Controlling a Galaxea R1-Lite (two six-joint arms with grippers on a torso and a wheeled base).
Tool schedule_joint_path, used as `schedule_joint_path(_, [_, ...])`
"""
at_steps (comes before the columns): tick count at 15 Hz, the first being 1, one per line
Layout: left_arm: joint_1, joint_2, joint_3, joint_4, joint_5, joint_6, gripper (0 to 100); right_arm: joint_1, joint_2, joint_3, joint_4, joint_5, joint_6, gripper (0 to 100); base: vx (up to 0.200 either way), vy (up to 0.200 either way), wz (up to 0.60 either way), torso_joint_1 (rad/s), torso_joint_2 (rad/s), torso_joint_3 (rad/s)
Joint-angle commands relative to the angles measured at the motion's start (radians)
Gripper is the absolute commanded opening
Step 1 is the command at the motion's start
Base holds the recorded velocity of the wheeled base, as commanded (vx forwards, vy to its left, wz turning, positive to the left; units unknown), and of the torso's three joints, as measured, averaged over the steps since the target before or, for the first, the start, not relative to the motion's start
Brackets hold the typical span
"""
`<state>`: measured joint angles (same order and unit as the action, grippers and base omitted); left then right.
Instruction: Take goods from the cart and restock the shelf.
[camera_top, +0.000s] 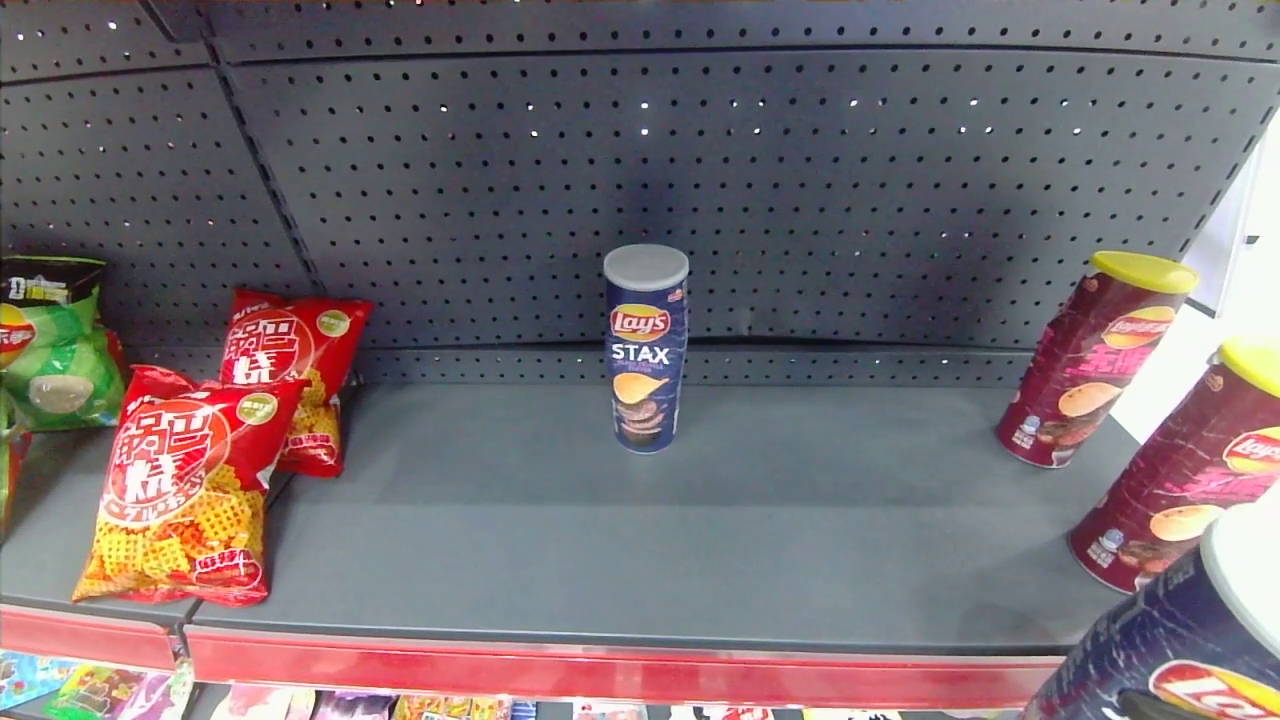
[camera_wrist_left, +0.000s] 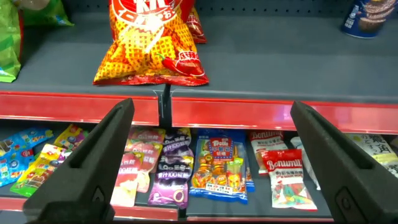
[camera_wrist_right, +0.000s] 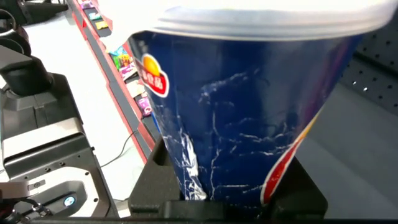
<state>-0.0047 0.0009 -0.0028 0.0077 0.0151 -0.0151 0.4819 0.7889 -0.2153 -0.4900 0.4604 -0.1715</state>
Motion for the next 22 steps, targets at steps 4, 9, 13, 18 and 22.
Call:
schedule_joint_path(4, [0.0,0.001,0.0,0.0,0.0,0.0,100,-0.014,0.0,-0.015,0.001,-0.002,0.032,0,0.0,0.0,0.0,0.0,0.0,0.0])
schedule_joint_path(9, [0.0,0.001,0.0,0.0,0.0,0.0,100,-0.051,-0.007,-0.018,0.001,0.0,0.043,0,0.0,0.0,0.0,0.0,0.0,0.0])
schedule_joint_path(13, [0.0,0.001,0.0,0.0,0.0,0.0,100,-0.072,0.004,-0.015,0.002,-0.002,0.041,0,0.0,0.0,0.0,0.0,0.0,0.0])
schedule_joint_path(18, [0.0,0.001,0.0,0.0,0.0,0.0,100,-0.072,0.006,-0.013,0.002,-0.019,0.041,0,0.0,0.0,0.0,0.0,0.0,0.0])
schedule_joint_path(22, [0.0,0.001,0.0,0.0,0.0,0.0,100,-0.071,0.007,-0.007,0.002,-0.028,0.041,0,0.0,0.0,0.0,0.0,0.0,0.0])
